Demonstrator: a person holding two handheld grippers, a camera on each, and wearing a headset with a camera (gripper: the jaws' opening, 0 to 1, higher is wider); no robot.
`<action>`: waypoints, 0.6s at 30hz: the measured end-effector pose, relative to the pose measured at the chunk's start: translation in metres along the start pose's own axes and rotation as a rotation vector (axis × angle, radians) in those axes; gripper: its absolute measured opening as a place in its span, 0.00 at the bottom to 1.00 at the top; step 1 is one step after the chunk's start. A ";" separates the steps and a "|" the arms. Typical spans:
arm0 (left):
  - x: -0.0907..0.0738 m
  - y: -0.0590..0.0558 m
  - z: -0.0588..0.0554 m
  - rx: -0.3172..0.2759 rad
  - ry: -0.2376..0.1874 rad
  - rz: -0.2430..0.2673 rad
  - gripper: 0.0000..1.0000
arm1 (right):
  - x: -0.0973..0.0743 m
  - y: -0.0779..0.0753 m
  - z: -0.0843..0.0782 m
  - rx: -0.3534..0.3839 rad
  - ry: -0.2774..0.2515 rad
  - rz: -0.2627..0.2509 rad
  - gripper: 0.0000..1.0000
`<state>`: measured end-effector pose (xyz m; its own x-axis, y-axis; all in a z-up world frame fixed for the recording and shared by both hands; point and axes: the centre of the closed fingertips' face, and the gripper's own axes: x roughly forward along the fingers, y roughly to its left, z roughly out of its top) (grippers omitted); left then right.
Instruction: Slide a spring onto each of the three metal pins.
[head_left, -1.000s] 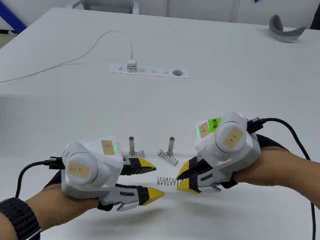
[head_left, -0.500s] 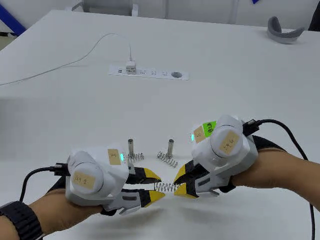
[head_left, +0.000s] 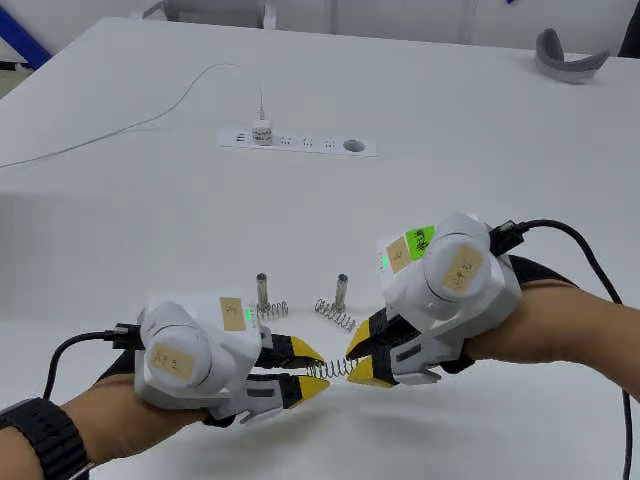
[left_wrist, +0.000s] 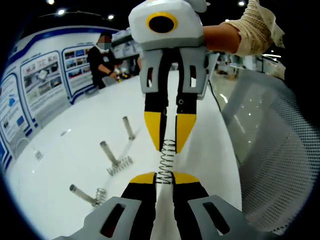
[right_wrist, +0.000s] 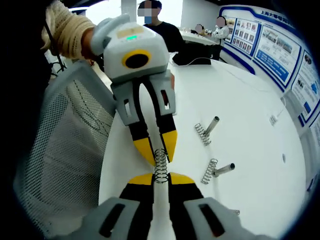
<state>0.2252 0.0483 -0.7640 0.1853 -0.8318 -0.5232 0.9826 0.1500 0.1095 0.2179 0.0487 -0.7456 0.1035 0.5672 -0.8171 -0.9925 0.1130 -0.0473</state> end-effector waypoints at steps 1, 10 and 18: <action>0.000 0.000 0.000 -0.001 0.001 0.000 0.11 | -0.001 0.000 0.002 -0.001 -0.004 -0.001 0.12; 0.001 -0.002 0.000 0.000 0.001 -0.006 0.11 | -0.004 0.002 0.023 -0.027 -0.044 -0.005 0.12; 0.002 -0.002 0.003 -0.006 -0.010 -0.003 0.11 | -0.003 0.003 0.032 -0.031 -0.073 -0.005 0.12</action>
<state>0.2235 0.0447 -0.7624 0.1827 -0.8376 -0.5148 0.9831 0.1511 0.1031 0.2171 0.0732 -0.7248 0.1123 0.6243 -0.7730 -0.9933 0.0917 -0.0702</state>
